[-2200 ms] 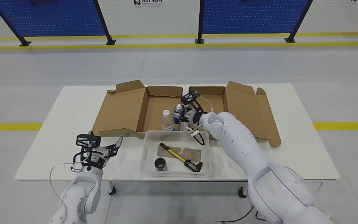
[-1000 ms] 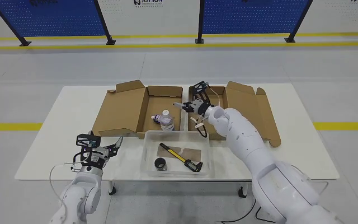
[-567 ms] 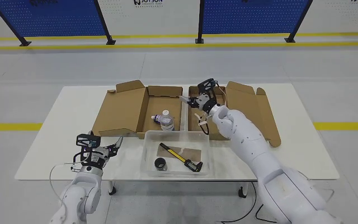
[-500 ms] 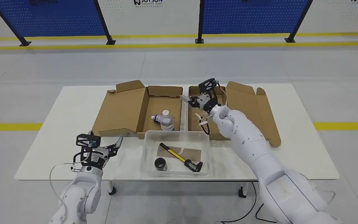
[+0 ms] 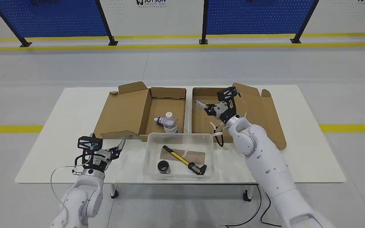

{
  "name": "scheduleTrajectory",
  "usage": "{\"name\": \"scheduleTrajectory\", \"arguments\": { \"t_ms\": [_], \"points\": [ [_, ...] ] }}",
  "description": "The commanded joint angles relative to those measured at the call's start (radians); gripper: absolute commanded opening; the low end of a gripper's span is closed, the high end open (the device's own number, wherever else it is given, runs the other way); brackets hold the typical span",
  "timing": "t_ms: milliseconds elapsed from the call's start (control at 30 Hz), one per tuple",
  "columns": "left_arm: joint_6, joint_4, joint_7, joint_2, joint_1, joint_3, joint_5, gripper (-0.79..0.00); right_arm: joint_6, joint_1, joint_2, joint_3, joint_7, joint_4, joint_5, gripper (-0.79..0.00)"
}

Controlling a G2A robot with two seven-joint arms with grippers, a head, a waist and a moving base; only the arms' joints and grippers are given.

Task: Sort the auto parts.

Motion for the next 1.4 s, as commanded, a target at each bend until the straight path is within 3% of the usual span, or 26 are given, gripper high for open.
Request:
{"name": "scheduleTrajectory", "arguments": {
  "t_ms": [0,233,533,733,967,1167,1367],
  "points": [
    [0.000,0.000,0.000,0.000,0.000,0.000,0.000,0.000,0.019,-0.069,0.012,0.043,0.048,-0.117,-0.005,0.000],
    [0.000,0.000,0.000,0.000,0.000,0.000,0.000,0.000,0.088,-0.248,0.042,0.152,0.152,-0.369,-0.037,0.000],
    [0.000,-0.001,0.000,0.000,-0.001,0.000,-0.001,0.000,0.190,-0.404,0.059,0.254,0.202,-0.526,-0.056,0.000],
    [-0.067,-0.105,0.008,0.000,0.018,0.018,0.021,0.000,0.214,-0.454,0.063,0.282,0.193,-0.537,-0.046,0.000],
    [-0.276,-0.247,-0.111,0.007,0.025,0.062,0.013,0.000,0.216,-0.472,0.064,0.292,0.166,-0.517,-0.031,0.000],
    [-0.361,-0.297,-0.213,0.014,-0.030,0.130,0.190,0.000,0.221,-0.475,0.062,0.282,0.138,-0.498,-0.023,0.000],
    [-0.400,-0.274,-0.343,0.013,-0.126,0.247,0.394,0.000,0.239,-0.501,0.061,0.280,0.107,-0.498,-0.020,0.000]
  ]
}}
